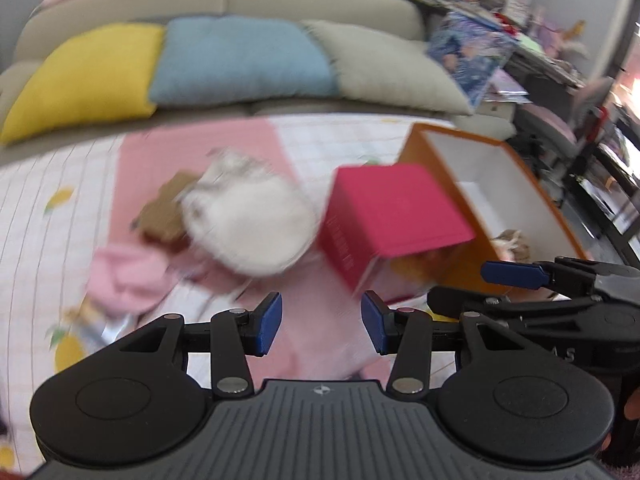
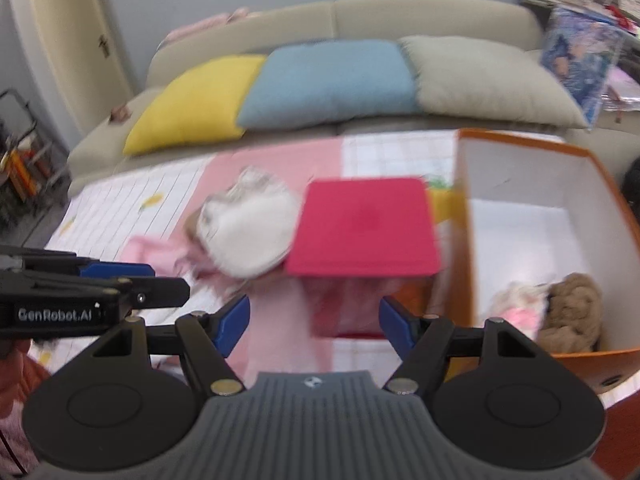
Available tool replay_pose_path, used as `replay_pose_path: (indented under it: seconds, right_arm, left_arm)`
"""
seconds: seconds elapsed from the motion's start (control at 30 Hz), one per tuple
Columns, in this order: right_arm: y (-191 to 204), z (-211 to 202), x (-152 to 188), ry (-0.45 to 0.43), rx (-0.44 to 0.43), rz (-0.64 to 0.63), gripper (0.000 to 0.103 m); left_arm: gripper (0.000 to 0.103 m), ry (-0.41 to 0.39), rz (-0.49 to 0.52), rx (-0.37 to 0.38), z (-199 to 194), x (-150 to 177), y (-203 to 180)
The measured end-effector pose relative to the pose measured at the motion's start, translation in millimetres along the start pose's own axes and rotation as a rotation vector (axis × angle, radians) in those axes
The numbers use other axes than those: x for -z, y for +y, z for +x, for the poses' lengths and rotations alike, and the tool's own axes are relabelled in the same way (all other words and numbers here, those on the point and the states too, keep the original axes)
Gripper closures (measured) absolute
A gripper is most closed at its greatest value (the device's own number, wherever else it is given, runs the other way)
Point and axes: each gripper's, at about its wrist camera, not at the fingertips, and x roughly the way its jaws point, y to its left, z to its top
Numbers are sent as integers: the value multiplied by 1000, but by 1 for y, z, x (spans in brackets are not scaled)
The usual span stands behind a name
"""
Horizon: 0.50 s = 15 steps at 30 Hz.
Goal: Organize soft objects
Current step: 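Grasp the white crumpled cloth with the left tool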
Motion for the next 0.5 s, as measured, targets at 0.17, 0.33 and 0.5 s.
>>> replay_pose_path:
  seconds: [0.17,0.33,0.5]
  right_arm:
    - [23,28,6,95,-10,-99,32]
    - [40,49,9,147,-39,-142,32]
    - [54,77,11,201,-2,-199,29]
  left_arm:
    - [48,53,-85,-59,5,17,36]
    - [34,47,-76,-145,9,23,57]
    - [30,83,56,-189,30,32,64]
